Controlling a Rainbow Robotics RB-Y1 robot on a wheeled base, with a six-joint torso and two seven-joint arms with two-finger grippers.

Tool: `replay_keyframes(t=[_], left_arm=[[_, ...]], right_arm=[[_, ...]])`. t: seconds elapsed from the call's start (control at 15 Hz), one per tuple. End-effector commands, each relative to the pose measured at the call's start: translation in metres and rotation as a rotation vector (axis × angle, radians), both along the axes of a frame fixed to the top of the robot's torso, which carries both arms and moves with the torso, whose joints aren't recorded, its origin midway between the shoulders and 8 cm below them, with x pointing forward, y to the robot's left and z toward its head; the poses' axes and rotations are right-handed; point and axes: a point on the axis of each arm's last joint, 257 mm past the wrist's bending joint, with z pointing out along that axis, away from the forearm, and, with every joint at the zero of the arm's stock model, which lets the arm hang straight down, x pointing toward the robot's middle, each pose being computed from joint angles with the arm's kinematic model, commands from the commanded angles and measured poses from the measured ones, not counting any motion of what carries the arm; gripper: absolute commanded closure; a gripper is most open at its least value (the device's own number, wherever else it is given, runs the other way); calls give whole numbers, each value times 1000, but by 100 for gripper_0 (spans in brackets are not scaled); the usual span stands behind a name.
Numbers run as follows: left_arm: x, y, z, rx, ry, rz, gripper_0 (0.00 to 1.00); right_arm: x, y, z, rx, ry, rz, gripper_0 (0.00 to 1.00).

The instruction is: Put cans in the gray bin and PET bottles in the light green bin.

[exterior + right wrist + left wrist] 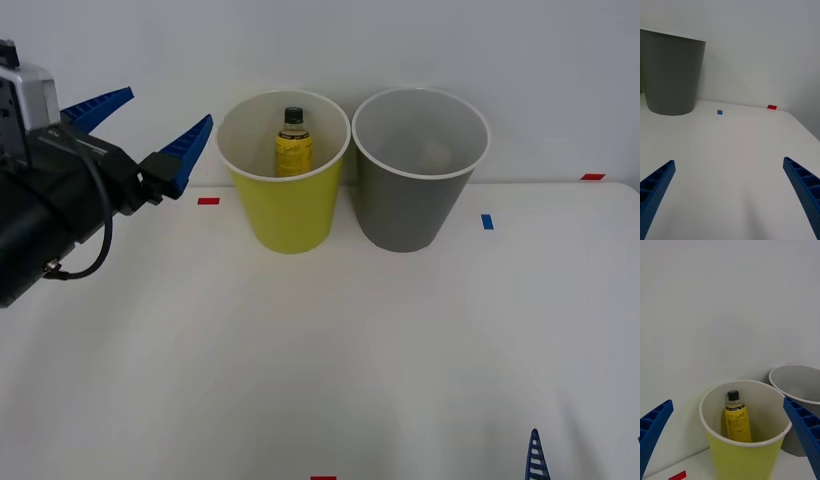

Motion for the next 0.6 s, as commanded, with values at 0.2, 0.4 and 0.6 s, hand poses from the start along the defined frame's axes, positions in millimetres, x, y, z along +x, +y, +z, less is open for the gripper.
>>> replay_keyframes(t=[0.2,0.4,0.6], left_arm=[[-27,24,-16,-9,-24,74,0],[-43,29,-40,10,-72,132,0],[-56,41,-75,-1,-75,181,0]], right_arm=[[0,0,0,0,0,0,0],[0,0,0,0,0,0,0],[0,0,0,0,0,0,0]])
